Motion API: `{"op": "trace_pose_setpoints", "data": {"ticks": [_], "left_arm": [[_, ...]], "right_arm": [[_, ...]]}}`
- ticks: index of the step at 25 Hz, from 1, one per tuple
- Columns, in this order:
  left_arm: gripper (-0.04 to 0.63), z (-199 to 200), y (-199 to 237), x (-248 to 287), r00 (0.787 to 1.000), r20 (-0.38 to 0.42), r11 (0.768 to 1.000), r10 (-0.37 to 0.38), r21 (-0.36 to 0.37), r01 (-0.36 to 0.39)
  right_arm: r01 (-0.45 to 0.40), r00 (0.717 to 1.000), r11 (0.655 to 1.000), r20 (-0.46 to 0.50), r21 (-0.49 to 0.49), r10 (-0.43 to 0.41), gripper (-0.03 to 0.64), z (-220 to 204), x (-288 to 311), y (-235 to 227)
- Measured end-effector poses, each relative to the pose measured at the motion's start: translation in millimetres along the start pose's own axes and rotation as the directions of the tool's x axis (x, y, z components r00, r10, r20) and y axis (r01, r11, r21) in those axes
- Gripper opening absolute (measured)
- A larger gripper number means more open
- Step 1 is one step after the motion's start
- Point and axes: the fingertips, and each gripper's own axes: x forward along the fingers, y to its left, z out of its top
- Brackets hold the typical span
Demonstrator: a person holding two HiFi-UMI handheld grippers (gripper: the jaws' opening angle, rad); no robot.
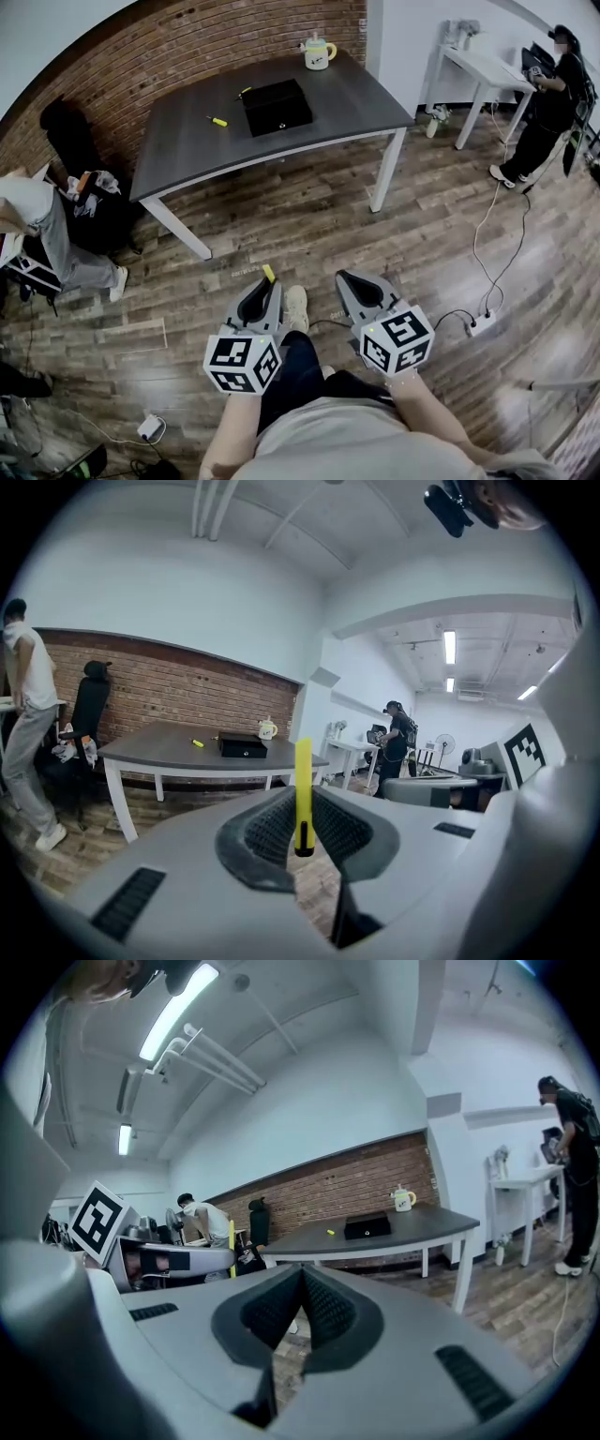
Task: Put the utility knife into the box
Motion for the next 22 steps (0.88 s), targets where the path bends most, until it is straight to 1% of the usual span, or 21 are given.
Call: {"op": "trace_pose_setpoints", "data": {"ticks": [3,6,8,13,18,22], "left_arm": [[0.066,-3,13,16,1.000,-0.016,1.000,-0.002,-0.022,0.001],[0.066,-2,25,42,0.999,-0.028,0.999,-0.023,-0.033,0.022],[0.066,5,34,63,0.999,-0.022,0.999,-0.038,-0.036,0.037],[0.066,33,64,119,0.997,0.000,0.996,-0.078,-0.043,0.078],[0.066,73,95,172,0.991,0.029,0.991,-0.129,-0.017,0.129],[0.066,102,127,207,0.988,0.051,0.989,-0.147,0.001,0.147]], "right_arm": [[0.015,1.000,1.000,-0.016,0.003,-0.015,0.005,0,17,-10],[0.042,0.999,0.999,-0.028,0.006,-0.042,0.005,3,35,-25],[0.056,0.998,0.998,-0.027,0.000,-0.056,0.005,10,52,-36],[0.092,0.995,0.996,-0.029,-0.016,-0.092,0.005,33,103,-61],[0.137,0.991,0.990,-0.002,-0.025,-0.137,0.005,69,157,-88],[0.167,0.986,0.985,0.030,-0.042,-0.166,0.005,98,198,-102]]}}
